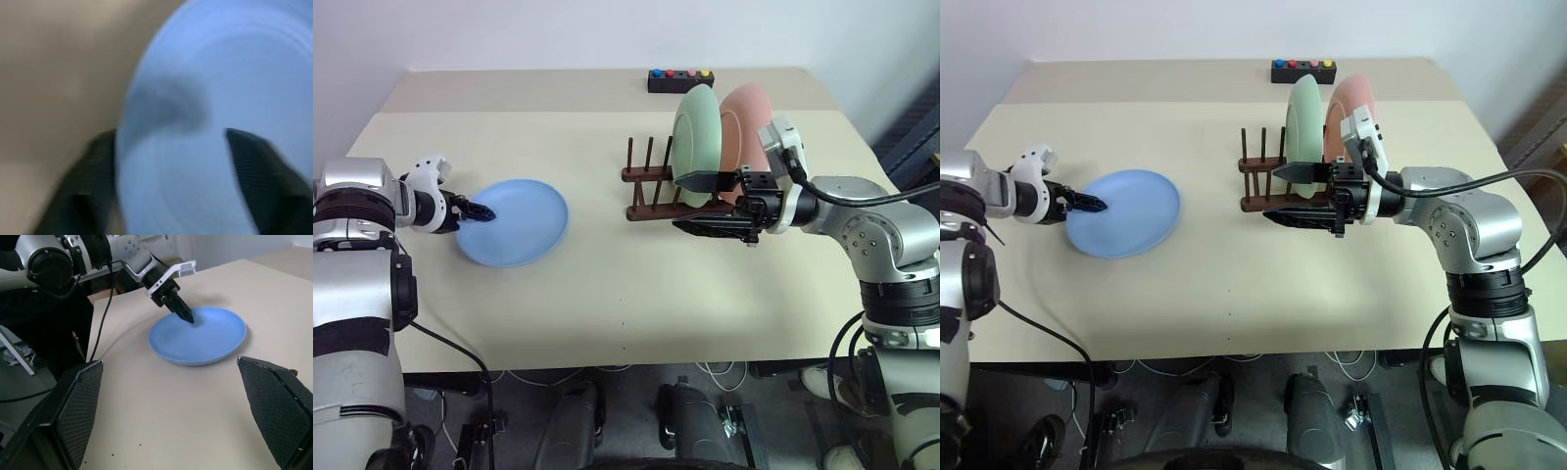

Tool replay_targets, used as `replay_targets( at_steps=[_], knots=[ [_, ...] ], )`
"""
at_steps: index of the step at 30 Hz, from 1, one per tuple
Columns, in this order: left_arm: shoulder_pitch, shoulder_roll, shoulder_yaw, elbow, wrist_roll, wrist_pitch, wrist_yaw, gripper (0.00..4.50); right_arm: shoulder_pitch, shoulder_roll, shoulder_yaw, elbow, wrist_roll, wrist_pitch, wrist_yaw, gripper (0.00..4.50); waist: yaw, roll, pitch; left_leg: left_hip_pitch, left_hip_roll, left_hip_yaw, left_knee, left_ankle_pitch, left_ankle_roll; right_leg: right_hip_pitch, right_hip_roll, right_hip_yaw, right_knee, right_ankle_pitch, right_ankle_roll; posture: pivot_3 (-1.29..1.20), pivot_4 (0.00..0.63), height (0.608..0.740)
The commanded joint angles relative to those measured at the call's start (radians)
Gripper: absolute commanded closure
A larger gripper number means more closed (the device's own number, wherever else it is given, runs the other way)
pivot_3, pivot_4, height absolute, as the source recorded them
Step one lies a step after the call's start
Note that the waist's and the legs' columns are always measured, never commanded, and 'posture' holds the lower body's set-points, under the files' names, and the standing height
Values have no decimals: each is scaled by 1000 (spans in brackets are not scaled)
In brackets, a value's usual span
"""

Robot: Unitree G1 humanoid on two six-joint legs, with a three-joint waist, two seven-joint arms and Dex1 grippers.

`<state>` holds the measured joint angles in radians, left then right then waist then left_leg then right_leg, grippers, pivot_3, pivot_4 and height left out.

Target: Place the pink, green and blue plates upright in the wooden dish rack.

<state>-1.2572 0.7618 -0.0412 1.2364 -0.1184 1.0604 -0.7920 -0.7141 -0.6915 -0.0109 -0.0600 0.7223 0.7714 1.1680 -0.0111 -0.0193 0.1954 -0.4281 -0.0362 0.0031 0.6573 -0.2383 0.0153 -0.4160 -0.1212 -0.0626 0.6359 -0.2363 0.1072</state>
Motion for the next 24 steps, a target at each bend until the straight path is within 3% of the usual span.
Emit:
replay_targets(
  at_steps=[1, 3, 11, 15, 20, 24],
  knots=[
    [-16, -4, 37, 2, -1, 20, 5, 3376, -13, -17, -35, -35, 11, -2, -4, 0, 1, 0, 0, 0, 0, 0, 1, 0, 0, 0, 0, 0, 0, 0, 0, 0, 150, 735],
    [-12, -6, 50, 3, 0, 25, 11, 4463, -12, -19, -36, -32, 9, -5, -3, 0, 1, 0, 0, 0, 0, 0, 2, 0, 1, 1, 0, 0, 0, 0, 0, 0, 150, 735],
    [5, 20, 145, -9, -21, 36, 63, 4488, -21, -15, -28, -17, -7, -25, -1, 0, 0, 0, 0, 0, 0, -1, 4, -1, 1, 2, 0, 0, 1, 1, 1, 0, 150, 735],
    [6, 38, 270, -43, -86, -25, 162, 4488, -19, -14, -26, -23, -21, -56, 8, 0, 0, 0, 0, 0, 0, -1, 4, -1, 1, 2, 0, 0, 1, 1, 1, 0, 150, 735],
    [47, 52, 398, -135, -176, 15, 201, 4488, 1, -11, -30, -53, -24, -95, 11, 0, -1, 0, 0, 0, 0, -1, 4, -1, 1, 1, 0, 0, 2, 1, 1, 0, 150, 735],
    [150, 21, 544, -347, -300, 8, 196, 4488, 2, 14, -12, -83, -61, -158, -13, 0, -1, 0, 0, 0, 0, -1, 4, -1, 1, 1, -1, 0, 2, 1, 1, 0, 150, 735]
  ],
)
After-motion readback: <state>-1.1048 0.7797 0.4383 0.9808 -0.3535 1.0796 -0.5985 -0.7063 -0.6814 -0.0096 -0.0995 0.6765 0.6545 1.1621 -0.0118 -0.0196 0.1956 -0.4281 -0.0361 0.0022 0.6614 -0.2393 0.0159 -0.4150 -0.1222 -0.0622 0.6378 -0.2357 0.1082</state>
